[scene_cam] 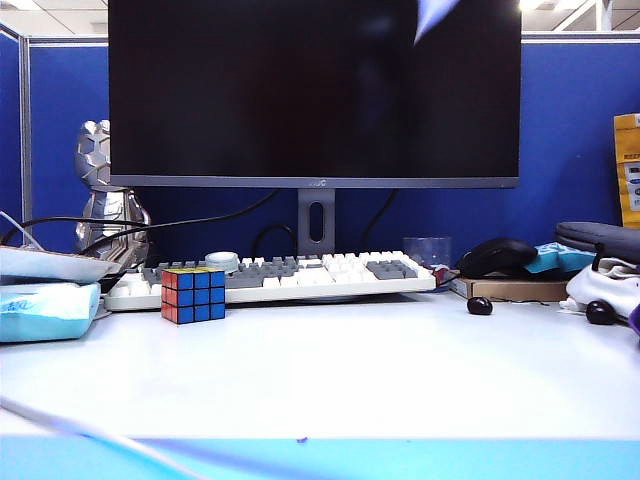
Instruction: Use the wet wipes on the table to wipe the cherry juice off the table, then put the wipes back on the table.
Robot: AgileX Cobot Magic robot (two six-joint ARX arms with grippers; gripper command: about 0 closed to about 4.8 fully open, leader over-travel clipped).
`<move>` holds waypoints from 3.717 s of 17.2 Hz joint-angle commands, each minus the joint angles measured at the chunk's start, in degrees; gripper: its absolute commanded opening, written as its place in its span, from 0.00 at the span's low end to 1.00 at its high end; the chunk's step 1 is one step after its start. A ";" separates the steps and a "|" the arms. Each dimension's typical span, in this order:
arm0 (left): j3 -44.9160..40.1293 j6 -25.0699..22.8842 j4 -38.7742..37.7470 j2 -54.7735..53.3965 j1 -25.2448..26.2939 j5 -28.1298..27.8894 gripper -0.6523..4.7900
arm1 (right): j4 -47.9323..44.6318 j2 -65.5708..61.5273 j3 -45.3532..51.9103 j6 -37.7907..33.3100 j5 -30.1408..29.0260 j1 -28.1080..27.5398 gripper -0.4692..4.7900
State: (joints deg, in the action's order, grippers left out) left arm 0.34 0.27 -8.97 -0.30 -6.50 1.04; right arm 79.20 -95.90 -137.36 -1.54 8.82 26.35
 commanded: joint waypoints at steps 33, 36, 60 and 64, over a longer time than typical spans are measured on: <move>-0.04 0.20 -0.59 0.20 0.11 0.26 0.12 | -75.76 84.87 131.16 -4.68 -6.43 -12.33 0.08; -0.04 0.22 -0.59 0.20 0.11 0.26 0.12 | -73.02 90.40 133.50 -4.63 -5.99 -12.79 0.08; -0.04 0.20 -0.59 0.20 0.11 0.26 0.12 | -70.05 95.45 137.06 -2.93 -1.49 -14.10 0.08; -0.04 0.20 -0.59 0.20 0.11 0.26 0.12 | -70.05 95.45 137.06 -2.97 -1.75 -14.10 0.08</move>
State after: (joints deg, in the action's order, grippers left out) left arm 0.34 0.27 -8.95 -0.30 -6.50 1.04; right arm 9.76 -0.47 -0.43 -4.60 7.38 12.27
